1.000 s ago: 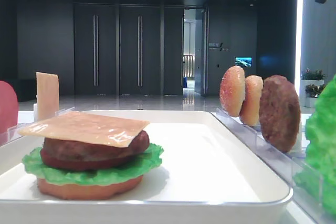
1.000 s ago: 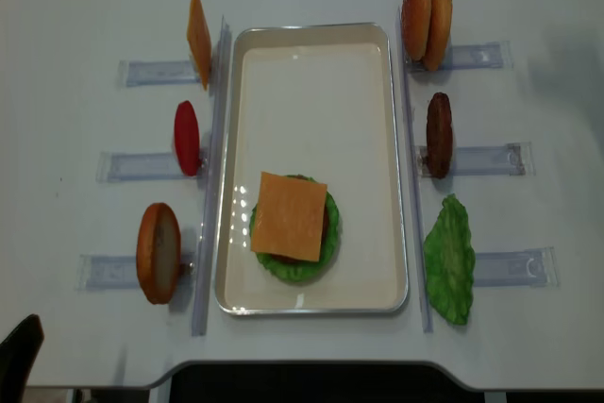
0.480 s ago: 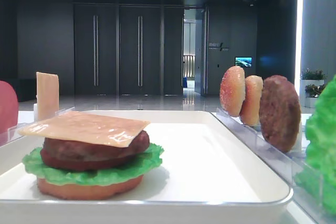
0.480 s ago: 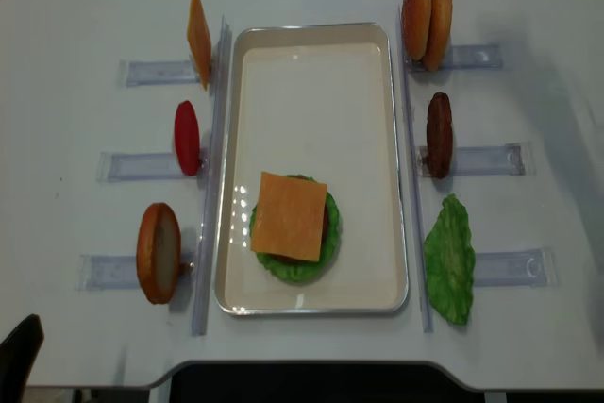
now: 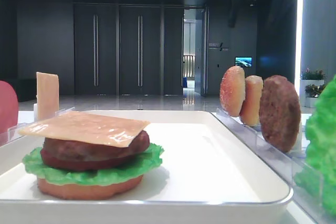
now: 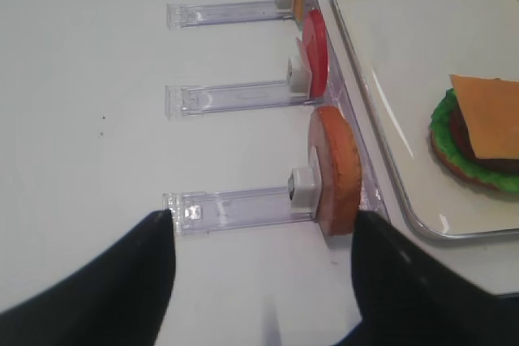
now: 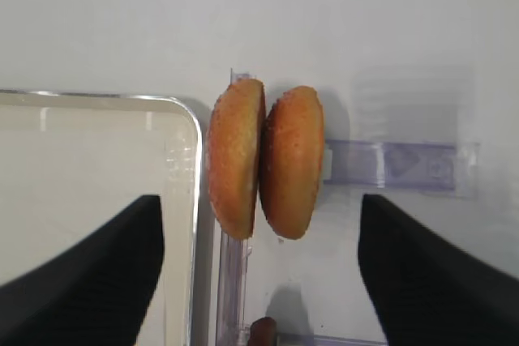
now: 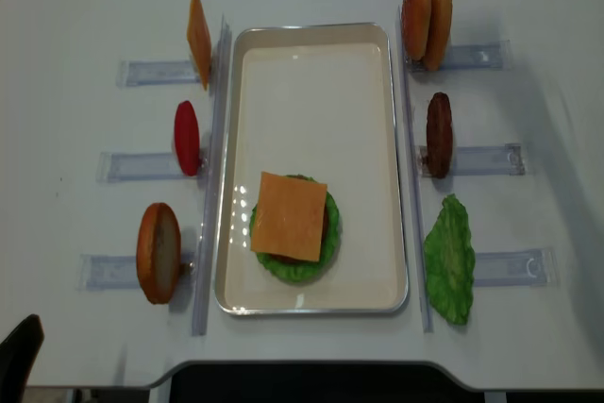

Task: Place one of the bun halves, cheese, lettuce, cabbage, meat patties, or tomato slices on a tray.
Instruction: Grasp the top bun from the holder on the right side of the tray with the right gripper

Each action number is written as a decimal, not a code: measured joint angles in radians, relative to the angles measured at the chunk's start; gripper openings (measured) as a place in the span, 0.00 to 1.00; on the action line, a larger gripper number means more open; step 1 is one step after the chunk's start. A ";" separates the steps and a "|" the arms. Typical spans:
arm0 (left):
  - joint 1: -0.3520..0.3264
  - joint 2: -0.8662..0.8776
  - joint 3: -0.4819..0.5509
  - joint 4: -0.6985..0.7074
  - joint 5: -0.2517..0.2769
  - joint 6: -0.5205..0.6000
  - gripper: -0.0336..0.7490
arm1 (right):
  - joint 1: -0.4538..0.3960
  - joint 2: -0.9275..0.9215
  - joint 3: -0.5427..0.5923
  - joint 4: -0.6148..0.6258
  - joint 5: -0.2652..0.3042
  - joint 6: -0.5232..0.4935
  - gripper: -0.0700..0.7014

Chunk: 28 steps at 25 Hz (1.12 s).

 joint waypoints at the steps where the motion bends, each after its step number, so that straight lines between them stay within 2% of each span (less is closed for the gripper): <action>1: 0.000 0.000 0.000 0.000 0.000 0.000 0.70 | 0.002 0.006 0.000 0.001 0.000 0.004 0.72; 11: 0.000 0.000 0.000 0.000 0.000 0.000 0.70 | 0.032 0.073 0.000 0.029 -0.048 0.028 0.72; 17: 0.000 0.000 0.000 0.000 0.000 0.000 0.70 | 0.039 0.093 0.000 0.035 -0.098 0.028 0.72; 28: 0.000 0.000 0.000 0.000 0.000 0.000 0.70 | 0.039 0.144 0.000 0.037 -0.104 0.021 0.72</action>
